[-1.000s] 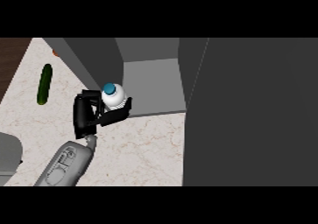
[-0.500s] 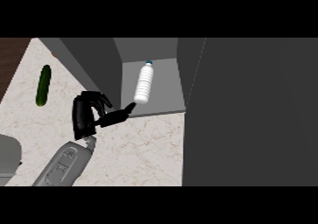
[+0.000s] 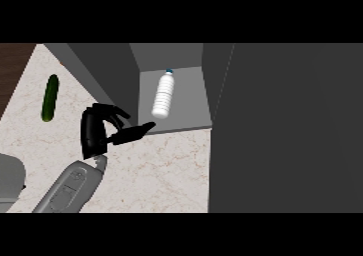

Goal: Pick up the bottled water, place it into the cabinet and close the cabinet

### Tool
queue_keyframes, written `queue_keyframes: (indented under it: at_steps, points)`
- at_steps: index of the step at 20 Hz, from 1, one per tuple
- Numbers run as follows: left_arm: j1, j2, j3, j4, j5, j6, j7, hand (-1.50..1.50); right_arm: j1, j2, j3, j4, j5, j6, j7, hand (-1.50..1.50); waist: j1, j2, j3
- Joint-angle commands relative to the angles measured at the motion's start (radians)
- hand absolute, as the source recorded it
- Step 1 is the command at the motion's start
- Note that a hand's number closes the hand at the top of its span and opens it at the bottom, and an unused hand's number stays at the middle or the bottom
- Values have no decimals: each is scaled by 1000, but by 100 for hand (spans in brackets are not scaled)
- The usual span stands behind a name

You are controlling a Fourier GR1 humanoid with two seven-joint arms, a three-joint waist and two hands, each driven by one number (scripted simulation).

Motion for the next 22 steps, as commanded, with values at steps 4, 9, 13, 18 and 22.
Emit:
queue_keyframes:
  at_steps: [4,9,13,18,22]
  points:
    - [-249,-54,79,134,120,-140,34,-150,-15,9,-3,11,7,-3,-18,-150,-24,36,-17]
    - [-224,-82,114,54,235,-214,-52,-150,7,-4,-18,-9,2,-11,-7,-150,-2,28,-18]
    - [-207,-112,119,35,300,-283,-133,-150,23,3,-14,-1,13,-19,-30,-150,21,21,-17]
    - [-200,-118,165,110,372,-400,-278,-150,13,8,-25,-8,20,-36,-25,-150,42,21,-17]
    - [-196,-149,151,80,390,-433,-285,-150,54,8,-8,-48,26,-53,-19,-150,63,12,-15]
